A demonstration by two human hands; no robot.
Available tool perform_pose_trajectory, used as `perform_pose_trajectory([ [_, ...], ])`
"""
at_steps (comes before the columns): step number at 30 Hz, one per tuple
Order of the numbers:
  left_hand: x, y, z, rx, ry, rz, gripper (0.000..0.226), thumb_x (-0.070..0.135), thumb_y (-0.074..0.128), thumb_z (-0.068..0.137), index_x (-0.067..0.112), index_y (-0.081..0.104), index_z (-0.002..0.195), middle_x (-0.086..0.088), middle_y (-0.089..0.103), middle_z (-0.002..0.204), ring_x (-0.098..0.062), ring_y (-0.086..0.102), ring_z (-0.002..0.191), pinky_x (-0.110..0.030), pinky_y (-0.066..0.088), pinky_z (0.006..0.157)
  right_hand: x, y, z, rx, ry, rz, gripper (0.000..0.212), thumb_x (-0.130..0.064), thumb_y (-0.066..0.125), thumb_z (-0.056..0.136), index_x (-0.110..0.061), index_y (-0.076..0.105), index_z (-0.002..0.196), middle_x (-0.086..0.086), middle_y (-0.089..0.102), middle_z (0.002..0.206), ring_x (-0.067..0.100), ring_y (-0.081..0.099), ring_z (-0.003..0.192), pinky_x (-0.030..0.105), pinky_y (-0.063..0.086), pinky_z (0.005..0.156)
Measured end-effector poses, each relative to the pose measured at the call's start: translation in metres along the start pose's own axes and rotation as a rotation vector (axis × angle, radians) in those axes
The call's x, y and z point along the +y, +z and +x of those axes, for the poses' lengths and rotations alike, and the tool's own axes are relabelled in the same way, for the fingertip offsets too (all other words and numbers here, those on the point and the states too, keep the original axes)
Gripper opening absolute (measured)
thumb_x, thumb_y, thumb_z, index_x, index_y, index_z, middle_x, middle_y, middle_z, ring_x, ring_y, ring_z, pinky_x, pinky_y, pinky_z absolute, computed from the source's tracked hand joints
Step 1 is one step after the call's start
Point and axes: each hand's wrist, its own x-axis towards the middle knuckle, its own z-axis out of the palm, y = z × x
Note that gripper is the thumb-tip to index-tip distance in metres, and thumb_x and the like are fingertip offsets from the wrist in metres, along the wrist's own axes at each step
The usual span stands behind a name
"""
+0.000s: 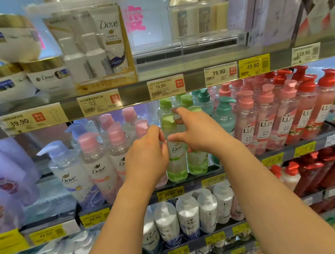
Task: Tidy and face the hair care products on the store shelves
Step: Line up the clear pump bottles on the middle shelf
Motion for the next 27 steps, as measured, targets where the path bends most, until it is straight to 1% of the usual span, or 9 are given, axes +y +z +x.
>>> perform_pose_trajectory([
  [7,-0.005,0.004,0.000,-0.021,-0.012,-0.043,0.011,0.017,0.052,0.089,0.027,0.046,0.091,-0.004,0.065,0.068,-0.029,0.067,0.062,-0.046,0.056,0.057,0.000,0.014,0.007,0.151,0.046,-0.198,0.071,-0.070,0.073,0.072,-0.016,0.063,0.118,0.002,0.074,0.113,0.026,0.068,0.104,0.042,0.059,0.081],
  [12,-0.005,0.004,0.001,-0.021,-0.018,-0.050,0.010,0.021,0.054,0.089,0.028,0.047,0.088,-0.002,0.065,0.069,-0.027,0.068,0.063,-0.045,0.056,0.056,0.000,0.006,0.006,0.118,0.058,-0.224,0.074,-0.074,0.070,0.071,-0.018,0.066,0.118,0.000,0.074,0.116,0.020,0.070,0.084,0.039,0.060,0.075],
  [14,-0.005,0.004,0.002,-0.018,-0.022,-0.042,0.012,0.023,0.056,0.088,0.028,0.045,0.085,-0.001,0.065,0.066,-0.026,0.068,0.063,-0.045,0.056,0.058,0.002,-0.009,0.001,0.002,0.063,0.001,0.078,-0.063,0.075,0.076,-0.020,0.057,0.138,-0.004,0.067,0.132,0.010,0.068,0.062,0.037,0.062,0.073],
  [16,-0.006,0.005,0.002,-0.001,-0.013,-0.036,0.016,0.025,0.060,0.087,0.028,0.044,0.084,-0.001,0.064,0.061,-0.026,0.065,0.064,-0.044,0.055,0.061,0.007,-0.029,-0.010,-0.055,0.082,0.222,0.066,-0.046,0.079,0.082,-0.023,0.057,0.140,-0.007,0.066,0.135,0.012,0.072,0.056,0.033,0.063,0.071],
  [19,-0.005,0.007,0.002,0.059,0.008,-0.021,0.023,0.030,0.066,0.088,0.025,0.044,0.083,0.001,0.060,0.057,-0.026,0.060,0.061,-0.041,0.052,0.059,0.019,-0.057,-0.028,-0.048,0.118,0.159,0.020,-0.035,0.076,0.088,-0.023,0.076,0.103,-0.008,0.077,0.096,0.010,0.074,0.057,0.031,0.062,0.062],
  [21,-0.003,0.009,0.002,0.098,0.007,-0.023,0.027,0.034,0.069,0.088,0.024,0.045,0.083,0.005,0.054,0.054,-0.025,0.057,0.059,-0.037,0.049,0.056,0.025,-0.068,-0.035,-0.033,0.140,-0.063,0.012,-0.035,0.073,0.091,-0.024,0.078,0.091,-0.008,0.076,0.077,0.003,0.071,0.054,0.027,0.056,0.058],
  [23,-0.001,0.011,0.002,0.102,-0.019,-0.044,0.028,0.041,0.069,0.087,0.025,0.046,0.084,0.004,0.057,0.053,-0.024,0.059,0.059,-0.038,0.051,0.058,0.029,-0.068,-0.032,0.004,0.150,-0.185,0.024,-0.039,0.071,0.091,-0.023,0.076,0.108,-0.005,0.079,0.093,0.005,0.073,0.063,0.033,0.059,0.069],
  [25,0.000,0.012,0.004,0.100,-0.052,-0.056,0.030,0.047,0.068,0.086,0.025,0.048,0.084,0.002,0.061,0.056,-0.023,0.063,0.062,-0.041,0.053,0.062,0.029,-0.059,-0.025,0.016,0.132,-0.208,0.053,-0.043,0.069,0.092,-0.020,0.057,0.138,0.000,0.068,0.130,0.015,0.074,0.088,0.042,0.057,0.088],
  [27,0.002,0.011,0.007,0.103,-0.077,-0.058,0.032,0.050,0.069,0.084,0.024,0.050,0.081,0.002,0.062,0.059,-0.024,0.063,0.064,-0.041,0.054,0.063,0.031,-0.045,-0.016,0.012,0.114,-0.167,0.073,-0.047,0.068,0.091,-0.020,0.038,0.151,0.004,0.061,0.139,0.017,0.074,0.088,0.043,0.056,0.092],
])
